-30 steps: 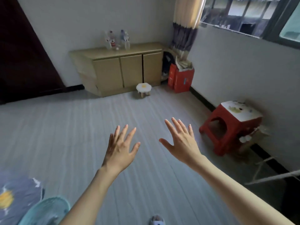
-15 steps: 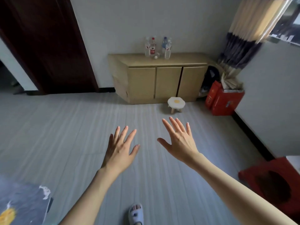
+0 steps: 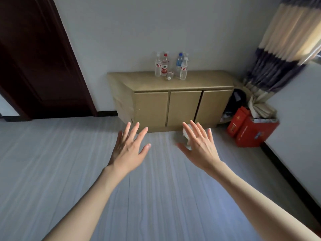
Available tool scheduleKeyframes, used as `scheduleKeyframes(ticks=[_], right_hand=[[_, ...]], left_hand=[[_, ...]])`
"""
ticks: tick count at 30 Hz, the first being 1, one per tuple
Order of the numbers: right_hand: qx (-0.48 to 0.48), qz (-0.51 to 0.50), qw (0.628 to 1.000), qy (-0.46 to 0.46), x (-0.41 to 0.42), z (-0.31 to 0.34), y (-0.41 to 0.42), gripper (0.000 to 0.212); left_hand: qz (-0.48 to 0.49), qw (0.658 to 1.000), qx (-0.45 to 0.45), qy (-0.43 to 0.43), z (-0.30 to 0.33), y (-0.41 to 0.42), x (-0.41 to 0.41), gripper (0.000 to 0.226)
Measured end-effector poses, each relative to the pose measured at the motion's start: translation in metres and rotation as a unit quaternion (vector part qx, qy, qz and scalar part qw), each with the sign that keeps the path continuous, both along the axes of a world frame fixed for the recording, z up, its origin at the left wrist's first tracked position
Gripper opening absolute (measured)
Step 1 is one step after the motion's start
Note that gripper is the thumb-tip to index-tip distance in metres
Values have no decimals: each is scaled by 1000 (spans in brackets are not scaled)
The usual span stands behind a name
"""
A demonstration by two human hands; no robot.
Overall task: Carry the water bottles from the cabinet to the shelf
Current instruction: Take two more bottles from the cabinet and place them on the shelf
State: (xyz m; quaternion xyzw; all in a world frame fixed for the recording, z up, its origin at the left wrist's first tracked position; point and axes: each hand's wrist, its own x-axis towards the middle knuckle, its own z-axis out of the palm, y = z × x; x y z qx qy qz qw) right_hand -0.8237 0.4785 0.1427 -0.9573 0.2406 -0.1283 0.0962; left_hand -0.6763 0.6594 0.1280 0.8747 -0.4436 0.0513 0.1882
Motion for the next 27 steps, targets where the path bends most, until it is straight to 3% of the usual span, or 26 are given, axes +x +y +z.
scheduleKeyframes(ticks=[7,14,27], right_hand=[[10,-3,1000,17,106,-17,-118,69],[-4,-2,1000,5,222,4,-249,69],[20,-15,998,50,425,-31,-403,69]], left_hand=[[-2,1000,15,23,-25,-117,103,75],[2,999,-15,32,-2,-243,213,75],[1,998,20,67,-48,-393,416,76]])
